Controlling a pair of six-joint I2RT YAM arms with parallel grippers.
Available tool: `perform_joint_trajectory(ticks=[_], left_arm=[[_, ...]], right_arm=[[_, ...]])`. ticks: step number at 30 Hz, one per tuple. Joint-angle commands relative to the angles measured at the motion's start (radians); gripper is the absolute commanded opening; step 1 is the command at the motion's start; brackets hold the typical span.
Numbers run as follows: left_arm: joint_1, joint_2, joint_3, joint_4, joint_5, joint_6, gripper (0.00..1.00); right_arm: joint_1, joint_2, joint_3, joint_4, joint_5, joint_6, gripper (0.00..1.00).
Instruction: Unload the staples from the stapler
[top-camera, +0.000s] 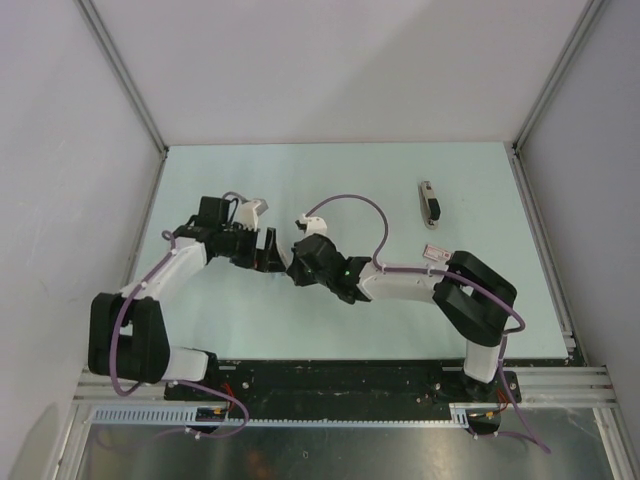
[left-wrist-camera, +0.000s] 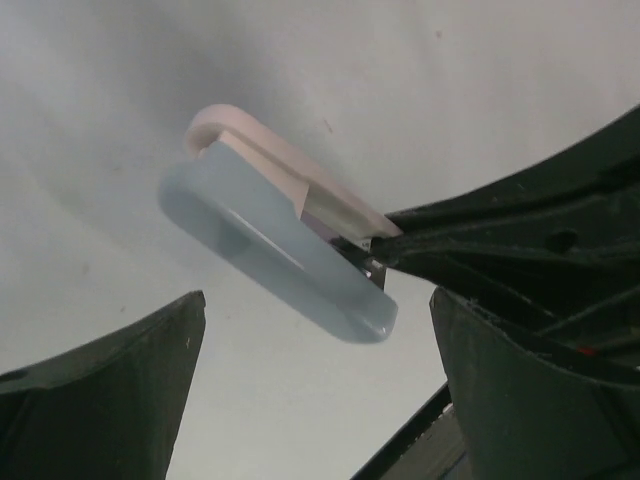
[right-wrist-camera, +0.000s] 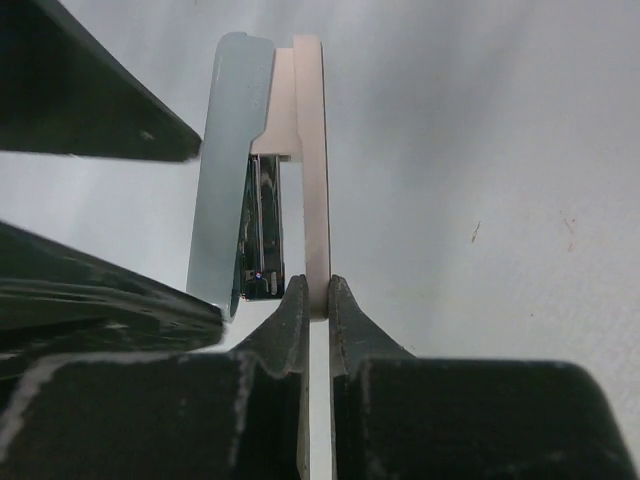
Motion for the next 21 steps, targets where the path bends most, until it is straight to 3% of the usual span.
perform_joint_trajectory(ticks=[1,5,21], left_arm=[[0.005,0.044,0.012,0.036,0.160,0.003,1.00],[0.025,0.064,0.000,0.039,0.215,0.002,0.96],[0.123,0.059,-0.019,0.041,0.290,0.014,0.31]], right_arm=[[0.027,-0.070,0.003,0.077,0.193,0.018,0.00],[0.044,-0.066,0.003,0.116,0.227,0.019,0.00],[0.067,-0.032,0.007,0.208,0.166,0.027,0.00]])
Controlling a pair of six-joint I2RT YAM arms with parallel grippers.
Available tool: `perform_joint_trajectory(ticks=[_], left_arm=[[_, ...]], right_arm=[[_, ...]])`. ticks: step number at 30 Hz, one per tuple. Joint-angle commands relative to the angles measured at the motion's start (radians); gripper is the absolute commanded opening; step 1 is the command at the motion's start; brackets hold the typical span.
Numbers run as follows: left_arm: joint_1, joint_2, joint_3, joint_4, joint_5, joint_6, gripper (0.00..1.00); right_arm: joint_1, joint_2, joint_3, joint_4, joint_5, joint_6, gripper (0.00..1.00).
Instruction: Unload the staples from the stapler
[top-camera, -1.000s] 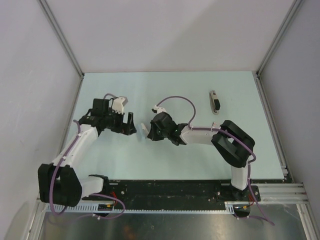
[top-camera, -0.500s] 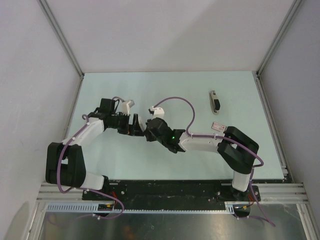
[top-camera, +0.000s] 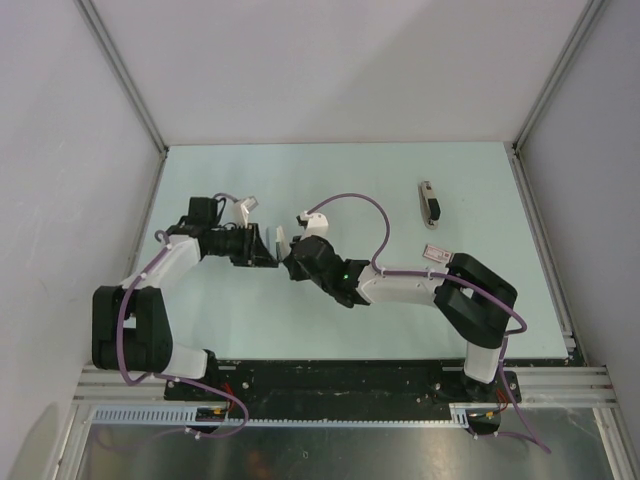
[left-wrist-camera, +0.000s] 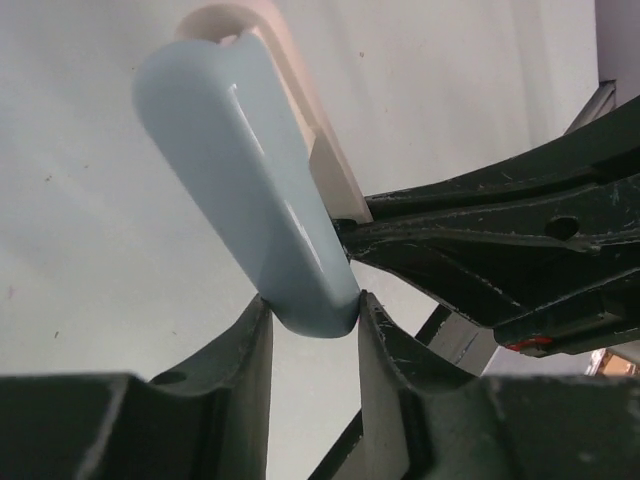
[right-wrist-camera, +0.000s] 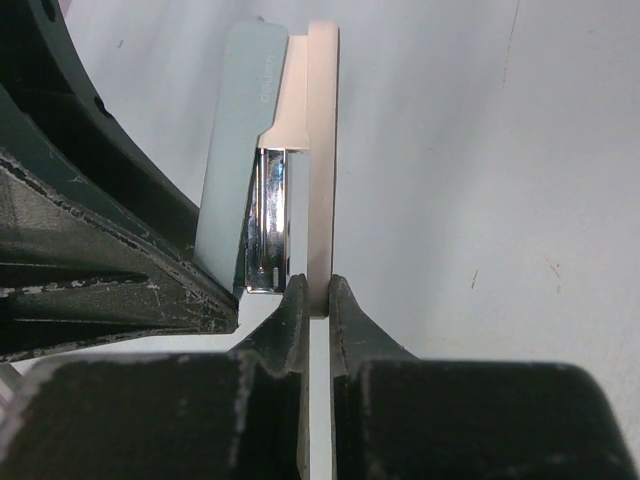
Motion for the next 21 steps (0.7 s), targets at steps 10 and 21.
perform_joint_trajectory(ticks=[10,21], left_arm=[[0.051,-0.065,-0.040,0.013,0.064,0.085,0.12],[0.113,-0.138,0.009,-0.121,-0.207,0.238,0.00]], right_arm=[[0.034,0.015,0.021,0.136,-0.052,0.031,0.00],[0.010,0.018,0.051,0.097,-0.099,-0.035,0.00]])
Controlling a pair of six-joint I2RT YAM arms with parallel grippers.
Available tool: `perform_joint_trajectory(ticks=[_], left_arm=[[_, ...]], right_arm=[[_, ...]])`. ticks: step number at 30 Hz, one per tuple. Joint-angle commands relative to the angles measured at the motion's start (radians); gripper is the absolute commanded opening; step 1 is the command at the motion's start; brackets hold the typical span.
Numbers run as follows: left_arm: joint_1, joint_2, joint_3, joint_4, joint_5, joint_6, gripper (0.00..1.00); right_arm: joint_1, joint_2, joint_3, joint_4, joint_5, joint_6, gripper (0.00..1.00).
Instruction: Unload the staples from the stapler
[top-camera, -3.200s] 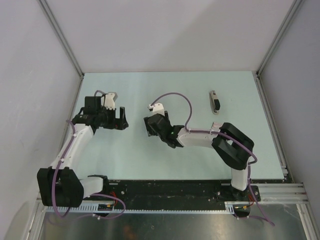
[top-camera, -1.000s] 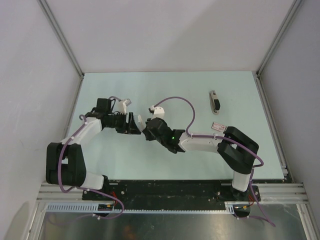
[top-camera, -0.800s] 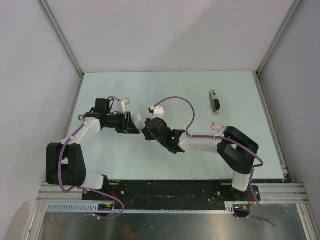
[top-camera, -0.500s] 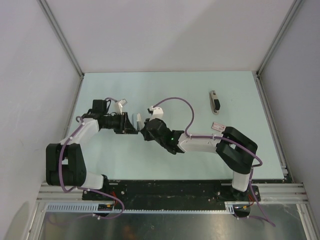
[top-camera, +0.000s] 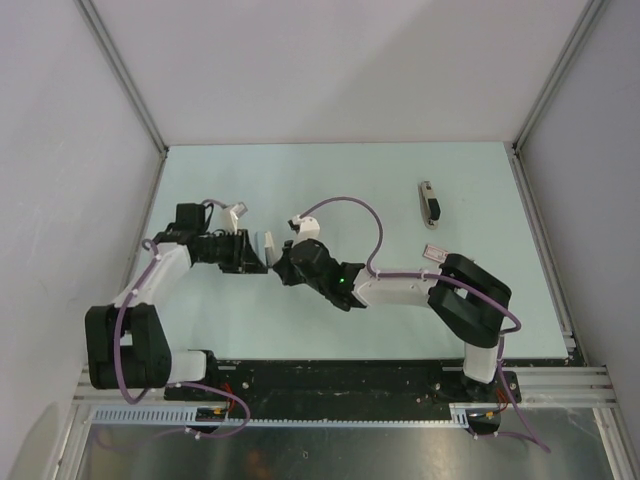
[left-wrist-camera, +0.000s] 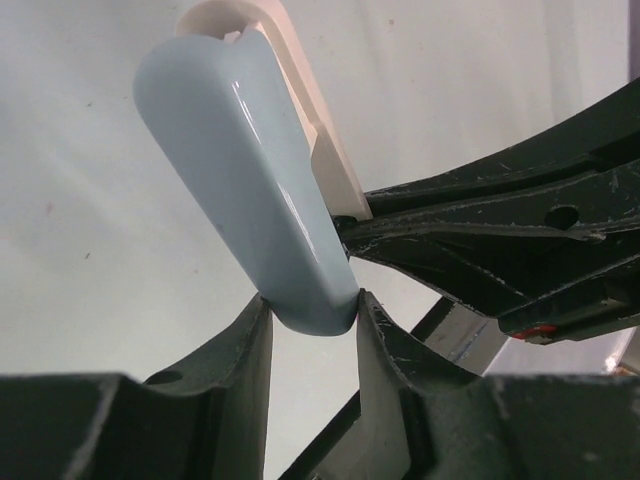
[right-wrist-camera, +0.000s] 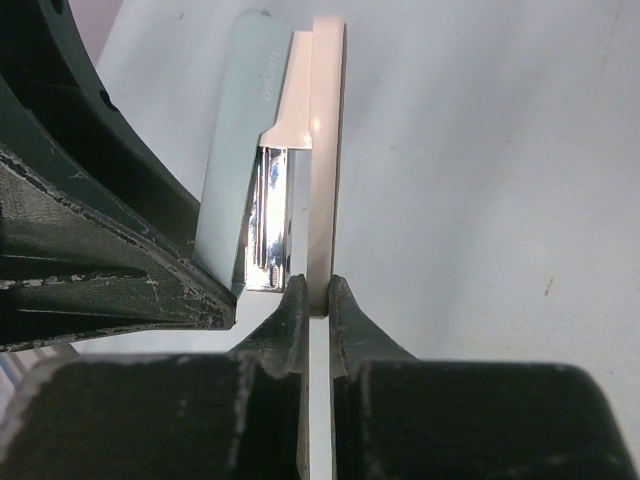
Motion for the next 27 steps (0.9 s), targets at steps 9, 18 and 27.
perform_joint_trajectory(ticks=[9,18,27], left_arm=[[0.037,-0.092,0.077,-0.091,-0.263,0.264,0.00],[0.086,-0.101,0.093,-0.148,-0.252,0.328,0.00],[0.105,-0.122,0.080,-0.164,-0.324,0.436,0.00]], right_arm=[[-0.009,-0.009,0.081,-0.004,-0.063,-0.216,0.00],[-0.017,0.015,0.081,0.003,-0.025,-0.347,0.00],[0.021,0.038,0.081,0.058,-0.004,-0.523,0.00]])
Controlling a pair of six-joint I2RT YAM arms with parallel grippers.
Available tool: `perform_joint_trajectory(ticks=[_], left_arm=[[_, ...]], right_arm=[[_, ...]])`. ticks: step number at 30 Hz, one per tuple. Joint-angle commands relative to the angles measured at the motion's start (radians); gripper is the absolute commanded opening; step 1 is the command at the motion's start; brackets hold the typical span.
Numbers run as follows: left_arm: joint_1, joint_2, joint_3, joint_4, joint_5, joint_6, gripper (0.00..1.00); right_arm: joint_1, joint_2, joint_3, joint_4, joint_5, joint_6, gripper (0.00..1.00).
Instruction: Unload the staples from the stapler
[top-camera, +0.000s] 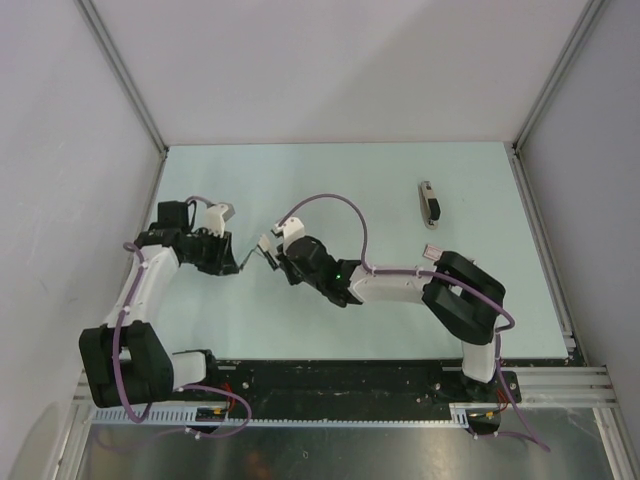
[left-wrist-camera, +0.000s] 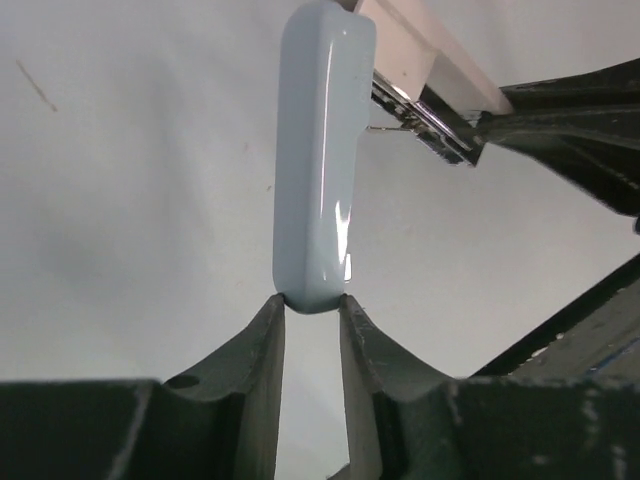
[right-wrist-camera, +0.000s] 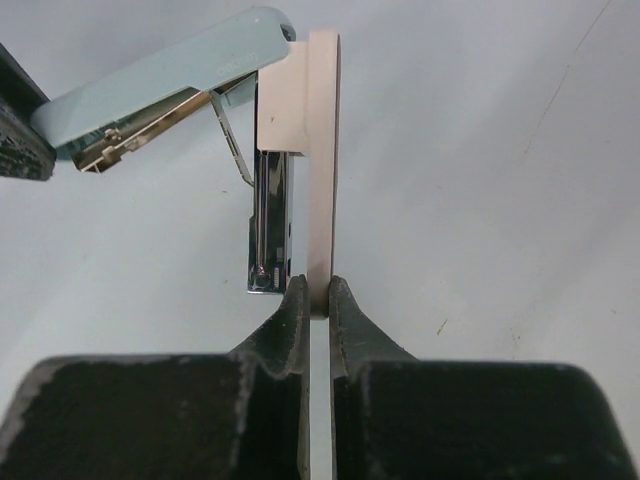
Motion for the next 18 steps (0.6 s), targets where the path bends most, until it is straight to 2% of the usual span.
perform_joint_trajectory(ticks=[1,8,18], left_arm=[[0.023,-0.027,0.018,0.000,-0.079,0.177,0.00],[0.042,0.001,0.022,0.023,-0.143,0.279,0.00],[0.044,-0.064,-0.009,0.166,-0.241,0.353,0.00]], right_arm=[[0.046,0.005,0.034,0.109,0.036,-0.166,0.00],[0.153,0.069,0.034,0.225,0.186,-0.420,0.00],[0.231,0.120,0.034,0.368,0.285,-0.624,0.00]])
